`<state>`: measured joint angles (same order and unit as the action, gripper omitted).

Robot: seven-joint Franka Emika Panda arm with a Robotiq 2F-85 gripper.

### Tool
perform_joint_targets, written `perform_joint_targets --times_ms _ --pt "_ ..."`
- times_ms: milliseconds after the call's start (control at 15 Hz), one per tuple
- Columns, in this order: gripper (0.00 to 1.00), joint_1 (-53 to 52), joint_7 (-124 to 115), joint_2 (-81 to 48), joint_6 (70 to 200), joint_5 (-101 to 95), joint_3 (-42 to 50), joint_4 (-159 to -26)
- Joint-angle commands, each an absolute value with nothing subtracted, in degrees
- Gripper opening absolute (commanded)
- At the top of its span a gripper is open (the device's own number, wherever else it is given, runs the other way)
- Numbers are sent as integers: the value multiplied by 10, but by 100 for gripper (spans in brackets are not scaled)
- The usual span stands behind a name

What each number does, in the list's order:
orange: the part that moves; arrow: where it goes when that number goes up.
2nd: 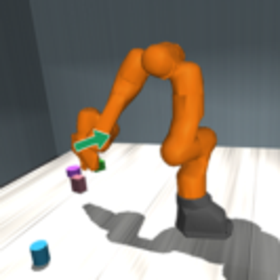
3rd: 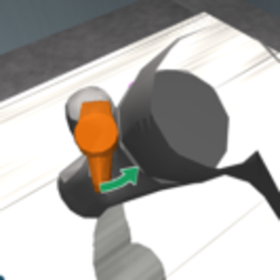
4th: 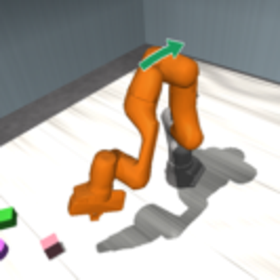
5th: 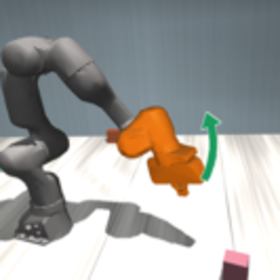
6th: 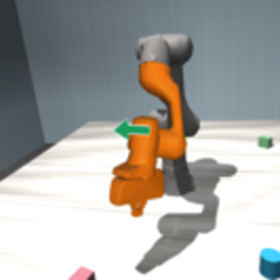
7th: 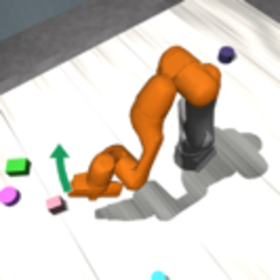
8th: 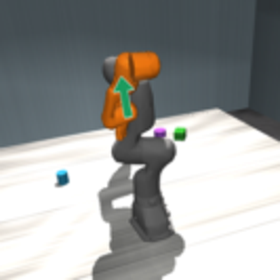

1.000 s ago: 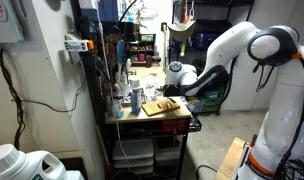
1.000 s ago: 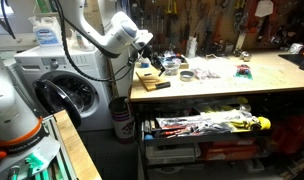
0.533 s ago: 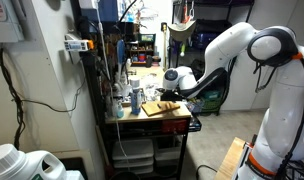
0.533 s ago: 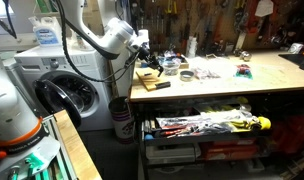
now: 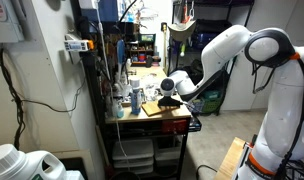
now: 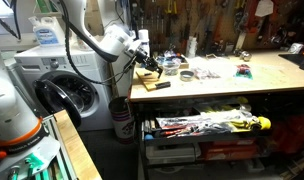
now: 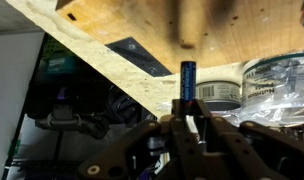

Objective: Pick up the batteries on top of the chopping board and make them stand upright on the board

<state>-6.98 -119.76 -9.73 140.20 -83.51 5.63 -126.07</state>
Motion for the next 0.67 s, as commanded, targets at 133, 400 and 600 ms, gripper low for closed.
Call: perform_joint_targets --times_ms 133,400,600 --pt "4 -44 -1277 -114 1364 -911 22 -1261" --pt "4 -38 -1305 -124 1334 -947 12 -1260" --pt "4 -33 -1320 -130 1319 -964 6 -1260"
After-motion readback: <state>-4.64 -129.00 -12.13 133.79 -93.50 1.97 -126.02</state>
